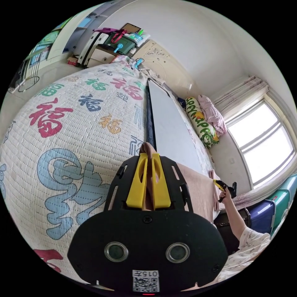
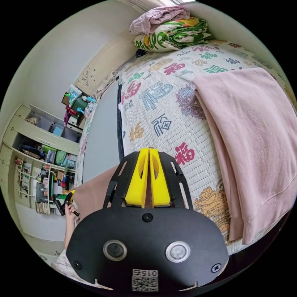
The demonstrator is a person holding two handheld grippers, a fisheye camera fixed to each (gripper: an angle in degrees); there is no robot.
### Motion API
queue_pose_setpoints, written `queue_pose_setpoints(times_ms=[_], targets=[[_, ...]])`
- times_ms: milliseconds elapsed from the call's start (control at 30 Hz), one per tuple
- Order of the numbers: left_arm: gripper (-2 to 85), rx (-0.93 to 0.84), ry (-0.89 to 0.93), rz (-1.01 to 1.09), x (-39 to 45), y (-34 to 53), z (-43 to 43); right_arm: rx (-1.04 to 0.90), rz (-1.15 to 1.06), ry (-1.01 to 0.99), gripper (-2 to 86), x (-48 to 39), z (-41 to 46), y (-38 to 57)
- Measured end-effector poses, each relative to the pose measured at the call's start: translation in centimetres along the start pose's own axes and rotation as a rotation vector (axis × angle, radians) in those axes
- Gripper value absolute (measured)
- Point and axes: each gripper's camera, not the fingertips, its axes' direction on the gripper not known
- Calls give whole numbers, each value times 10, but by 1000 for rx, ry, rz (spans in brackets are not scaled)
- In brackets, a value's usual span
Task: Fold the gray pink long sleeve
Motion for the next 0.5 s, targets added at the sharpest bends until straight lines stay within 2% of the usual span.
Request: queue_pose_setpoints(times_ms=[133, 200, 267, 333, 400, 467, 500], targets=[[12, -43, 13, 6, -12, 9, 3, 36, -57, 62, 3, 15, 32, 41], [22, -31, 56, 1, -20, 14, -4, 133, -115, 210, 7, 18, 28, 71], [40, -44, 98, -31, -29, 20, -10, 293, -264, 381, 6, 11, 19, 129], [53, -55, 113, -31, -32, 23, -13, 340, -460, 408, 4, -8, 21, 180], [60, -52, 107, -16, -31, 27, -16, 361, -620, 387, 6, -33, 29, 232], [65, -30, 96, 11, -31, 34, -20, 252, -864, 212, 17, -78, 52, 296], [65, -19, 98, 14, -32, 36, -21, 212, -913, 165, 24, -90, 59, 310]])
